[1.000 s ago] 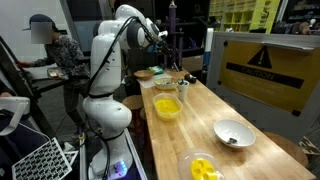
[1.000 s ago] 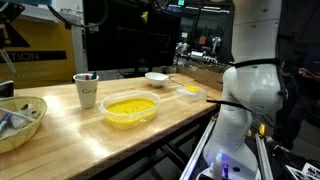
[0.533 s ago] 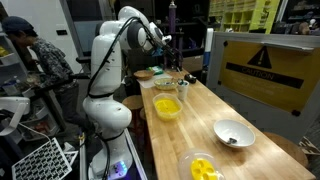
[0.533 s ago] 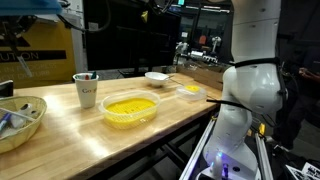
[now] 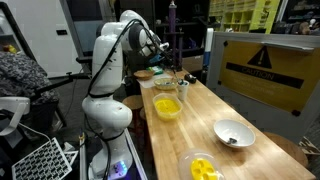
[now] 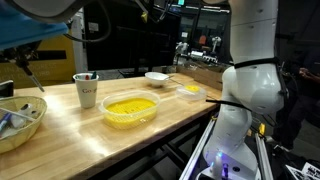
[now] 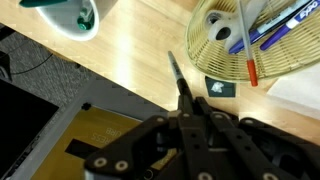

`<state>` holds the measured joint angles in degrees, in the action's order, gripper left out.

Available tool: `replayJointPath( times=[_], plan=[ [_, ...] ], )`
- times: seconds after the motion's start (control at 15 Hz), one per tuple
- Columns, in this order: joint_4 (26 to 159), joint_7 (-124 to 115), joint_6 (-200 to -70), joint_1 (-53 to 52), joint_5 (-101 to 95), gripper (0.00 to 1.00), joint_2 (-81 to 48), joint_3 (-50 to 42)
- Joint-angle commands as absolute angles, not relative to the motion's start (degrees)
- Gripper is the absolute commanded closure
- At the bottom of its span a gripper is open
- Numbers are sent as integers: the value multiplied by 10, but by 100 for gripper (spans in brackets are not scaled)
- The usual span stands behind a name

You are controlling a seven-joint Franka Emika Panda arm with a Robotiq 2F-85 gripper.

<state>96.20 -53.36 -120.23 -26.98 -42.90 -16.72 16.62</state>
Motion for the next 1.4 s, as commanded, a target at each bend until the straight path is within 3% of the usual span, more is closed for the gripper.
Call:
replayJointPath(
  times=[0.0, 0.8, 0.87, 1.0, 1.33],
  plan=[
    [991, -587, -1196, -299, -469, 97, -148, 161],
    [1124, -756, -1178, -315, -618, 97, -92, 194],
    [1124, -757, -1167, -316, -628, 64, -97, 198],
    [1123, -755, -1142, -317, -636, 58, -100, 207],
    [1102, -743, -1098, -309, -624, 25, -112, 222]
  ],
)
